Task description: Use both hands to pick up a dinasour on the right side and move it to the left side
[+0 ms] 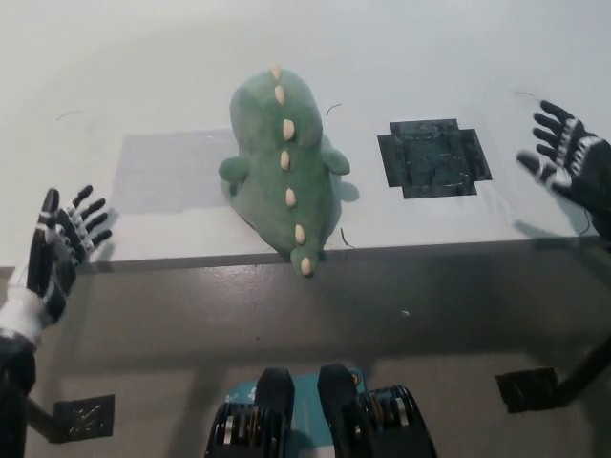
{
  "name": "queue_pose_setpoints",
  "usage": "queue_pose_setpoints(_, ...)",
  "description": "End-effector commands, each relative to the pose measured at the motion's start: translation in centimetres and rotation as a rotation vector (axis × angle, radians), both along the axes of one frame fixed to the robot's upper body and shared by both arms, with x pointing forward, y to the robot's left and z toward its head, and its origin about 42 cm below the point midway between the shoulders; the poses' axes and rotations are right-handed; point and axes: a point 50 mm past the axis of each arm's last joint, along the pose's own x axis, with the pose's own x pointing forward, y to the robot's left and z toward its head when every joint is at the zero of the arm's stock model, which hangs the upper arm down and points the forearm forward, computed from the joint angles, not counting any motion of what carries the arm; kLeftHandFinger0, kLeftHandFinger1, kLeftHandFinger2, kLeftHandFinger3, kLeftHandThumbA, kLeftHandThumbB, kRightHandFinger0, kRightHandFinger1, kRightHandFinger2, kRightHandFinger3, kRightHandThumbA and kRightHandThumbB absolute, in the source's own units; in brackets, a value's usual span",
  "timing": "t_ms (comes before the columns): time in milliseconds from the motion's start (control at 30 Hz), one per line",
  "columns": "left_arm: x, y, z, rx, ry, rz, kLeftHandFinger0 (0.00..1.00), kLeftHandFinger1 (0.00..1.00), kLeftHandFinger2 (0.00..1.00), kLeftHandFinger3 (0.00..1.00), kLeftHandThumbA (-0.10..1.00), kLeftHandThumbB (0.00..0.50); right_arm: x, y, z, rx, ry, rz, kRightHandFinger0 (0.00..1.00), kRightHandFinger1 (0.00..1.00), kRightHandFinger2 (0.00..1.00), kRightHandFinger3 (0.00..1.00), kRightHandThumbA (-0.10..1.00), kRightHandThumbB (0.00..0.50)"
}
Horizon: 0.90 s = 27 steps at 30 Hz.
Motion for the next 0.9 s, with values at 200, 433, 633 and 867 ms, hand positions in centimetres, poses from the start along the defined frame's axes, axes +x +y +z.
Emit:
queue_pose_setpoints(200,-4.8,-5.6,0.4,-0.037,-0.151,-0.033,1.00,1.00,1.00,1.00,1.00,0.500,-4.8,-0.3,1.8,-0.016,-0.135,0.064,1.00,1.00,1.00,1.00,1.00,0.370)
queue_pose_setpoints(433,-6.9,-8.5,0.1,-0.014,-0.189,-0.053,1.00,1.00,1.00,1.00,1.00,0.500,-7.1,-0.8,0.9,-0.037,-0.128,0.049,1.00,1.00,1.00,1.00,1.00,0.372)
queue_pose_setpoints(633,-8.5,-10.6,-0.8,-0.023,-0.216,-0.080,1.00,1.00,1.00,1.00,1.00,0.500,-9.0,-2.4,-0.3,-0.019,-0.120,0.029,1.00,1.00,1.00,1.00,1.00,0.377)
queue_pose_setpoints(867,-10.3,-11.2,-1.6,-0.054,-0.246,-0.078,1.00,1.00,1.00,1.00,1.00,0.500,-11.4,-3.5,-1.3,0.010,-0.123,0.015,1.00,1.00,1.00,1.00,1.00,0.340)
